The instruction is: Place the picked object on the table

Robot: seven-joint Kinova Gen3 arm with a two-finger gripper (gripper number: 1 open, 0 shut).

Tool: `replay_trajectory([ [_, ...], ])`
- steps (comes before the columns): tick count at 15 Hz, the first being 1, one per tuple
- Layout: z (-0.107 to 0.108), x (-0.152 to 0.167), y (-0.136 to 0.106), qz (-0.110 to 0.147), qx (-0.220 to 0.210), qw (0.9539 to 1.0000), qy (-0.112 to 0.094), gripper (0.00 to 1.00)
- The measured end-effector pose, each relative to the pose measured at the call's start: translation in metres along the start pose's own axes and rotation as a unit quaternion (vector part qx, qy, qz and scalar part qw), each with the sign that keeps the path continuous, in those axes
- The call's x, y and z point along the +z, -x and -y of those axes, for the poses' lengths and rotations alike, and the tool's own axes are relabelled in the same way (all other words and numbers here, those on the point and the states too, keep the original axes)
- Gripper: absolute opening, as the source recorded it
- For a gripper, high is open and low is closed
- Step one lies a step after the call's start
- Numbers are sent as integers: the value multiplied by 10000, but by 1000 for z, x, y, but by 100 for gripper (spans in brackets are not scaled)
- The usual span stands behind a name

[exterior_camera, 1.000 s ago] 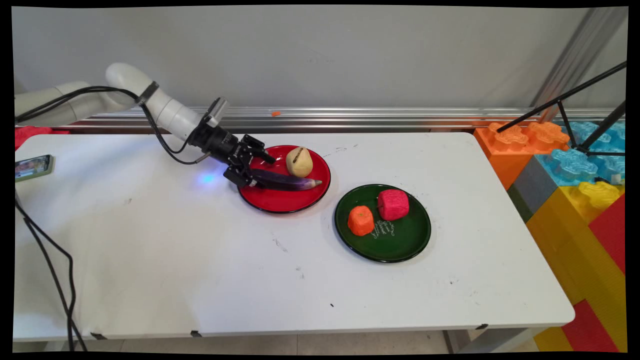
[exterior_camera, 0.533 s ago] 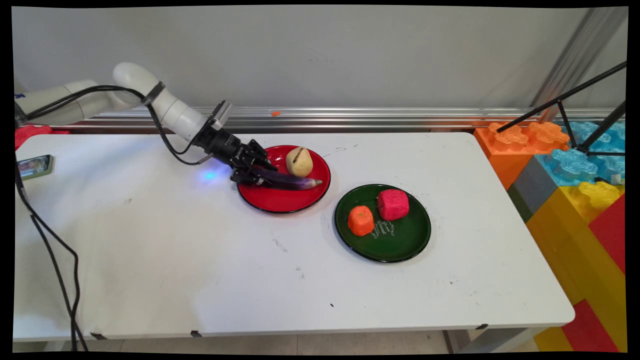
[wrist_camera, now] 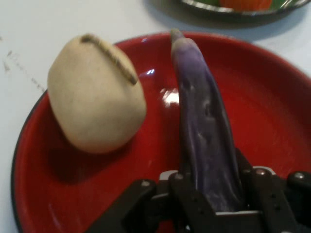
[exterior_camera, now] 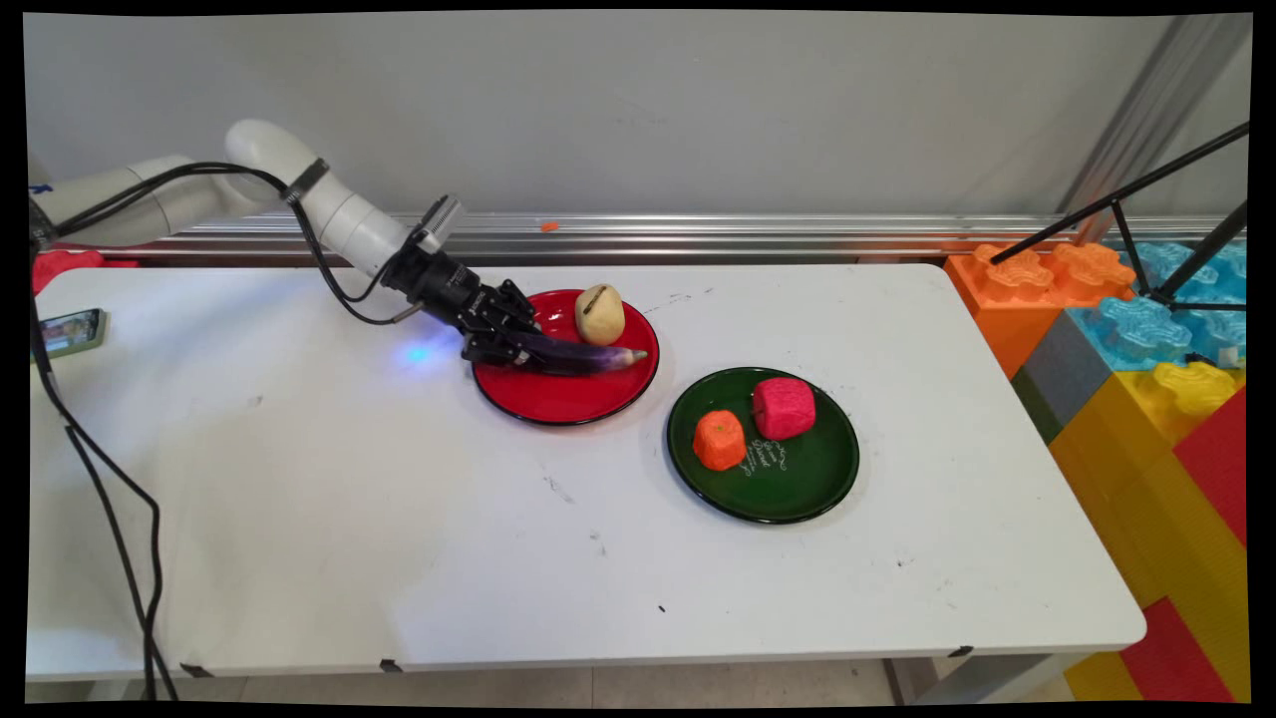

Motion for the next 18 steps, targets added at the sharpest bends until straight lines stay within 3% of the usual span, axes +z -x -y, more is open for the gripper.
replay_trajectory([
  [4, -12, -9, -11, -347, -43, 9990, 263, 0],
  [10, -48, -25, -25, -815, -134, 9935, 780, 0],
  [14, -76, -27, -26, -956, -220, 9898, 1032, 0],
  [18, -92, -18, -24, -987, -277, 9887, 1096, 0],
])
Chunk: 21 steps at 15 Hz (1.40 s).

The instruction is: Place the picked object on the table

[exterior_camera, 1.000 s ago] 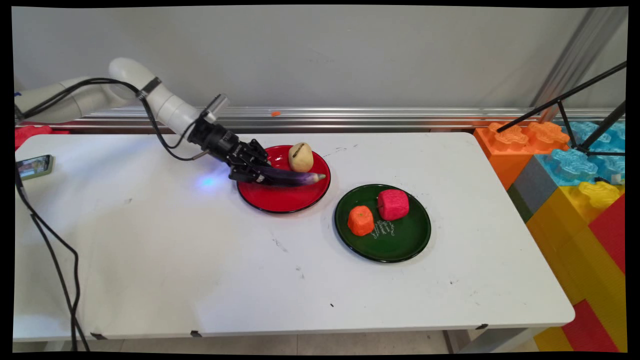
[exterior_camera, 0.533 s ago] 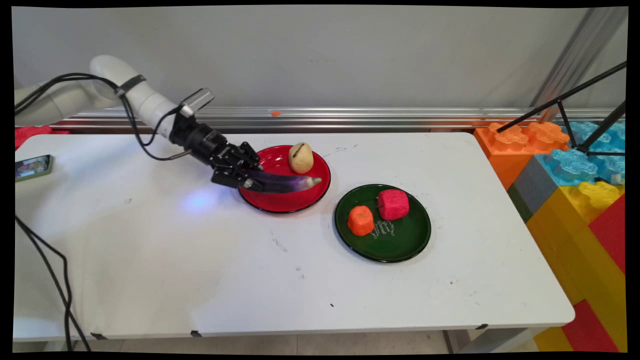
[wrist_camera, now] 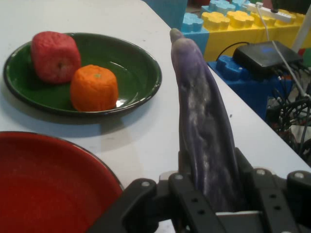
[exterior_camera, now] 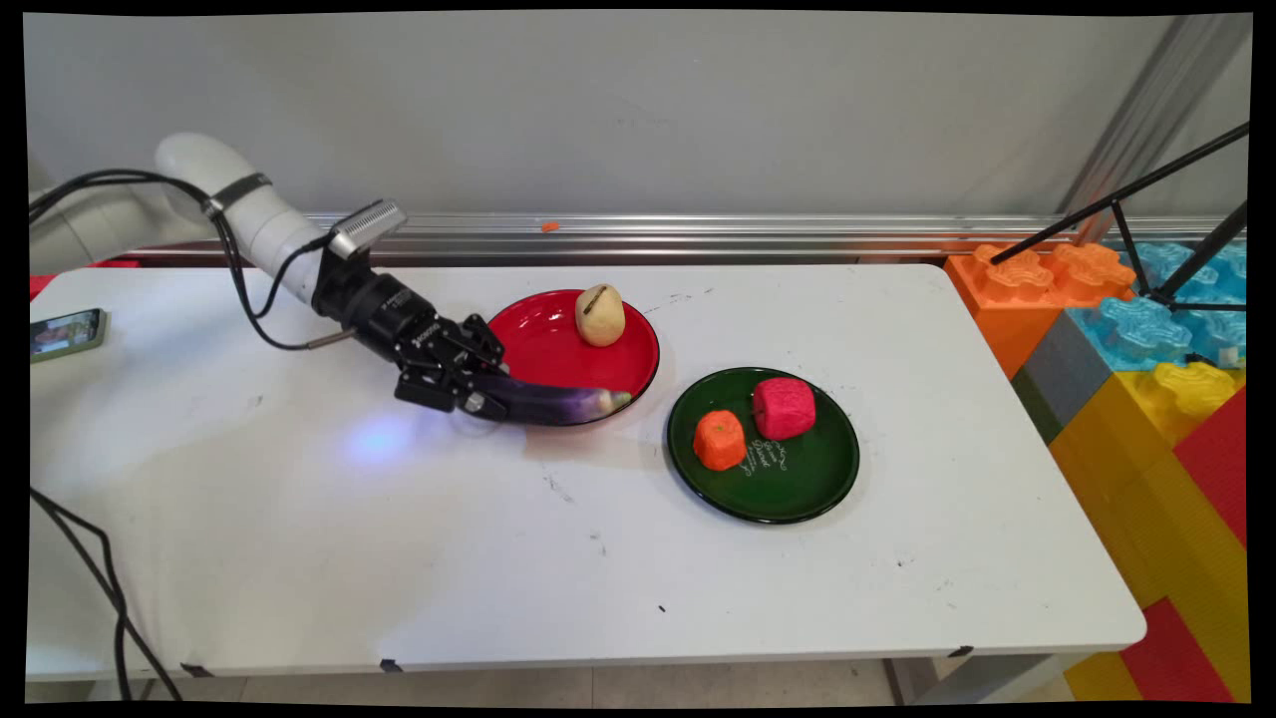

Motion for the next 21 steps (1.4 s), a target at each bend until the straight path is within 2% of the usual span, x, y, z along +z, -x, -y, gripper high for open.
replay_trajectory([
  [9, -16, 38, 22, 5, -153, 9999, 32, 0],
  [15, -23, 51, 42, 176, -191, 9997, 27, 0],
  [16, -23, 52, 45, 208, -182, 9996, 19, 100],
  [21, -26, 53, 53, 266, -162, 9995, -28, 100],
])
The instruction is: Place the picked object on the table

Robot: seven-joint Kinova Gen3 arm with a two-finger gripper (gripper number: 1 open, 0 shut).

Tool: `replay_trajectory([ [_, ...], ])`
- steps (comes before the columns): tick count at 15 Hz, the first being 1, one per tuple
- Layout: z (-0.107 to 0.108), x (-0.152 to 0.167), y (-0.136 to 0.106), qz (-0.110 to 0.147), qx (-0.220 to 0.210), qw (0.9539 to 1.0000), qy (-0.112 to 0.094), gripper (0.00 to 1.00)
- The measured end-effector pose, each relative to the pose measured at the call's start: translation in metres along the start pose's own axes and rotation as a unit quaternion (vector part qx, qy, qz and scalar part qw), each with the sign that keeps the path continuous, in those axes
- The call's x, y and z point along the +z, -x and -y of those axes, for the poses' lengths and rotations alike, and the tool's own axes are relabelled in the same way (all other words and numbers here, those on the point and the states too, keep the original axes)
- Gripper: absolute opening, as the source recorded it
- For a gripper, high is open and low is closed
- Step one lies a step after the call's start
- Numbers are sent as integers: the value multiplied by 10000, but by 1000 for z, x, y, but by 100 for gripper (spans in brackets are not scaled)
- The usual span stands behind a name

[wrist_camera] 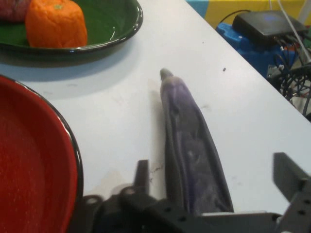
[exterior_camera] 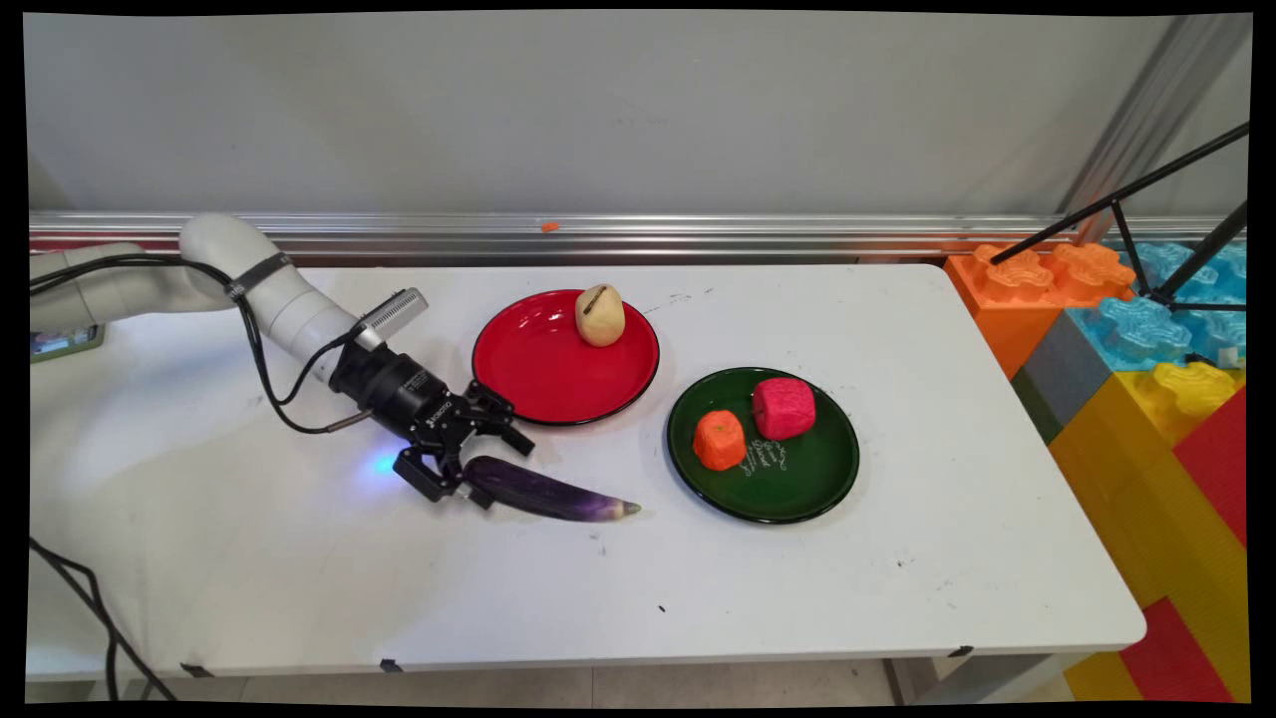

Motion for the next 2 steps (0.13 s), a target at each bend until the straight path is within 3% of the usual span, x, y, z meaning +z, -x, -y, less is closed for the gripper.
replay_trajectory([
  [2, -2, -3, 0, -65, 1, 10000, 9, 100],
])
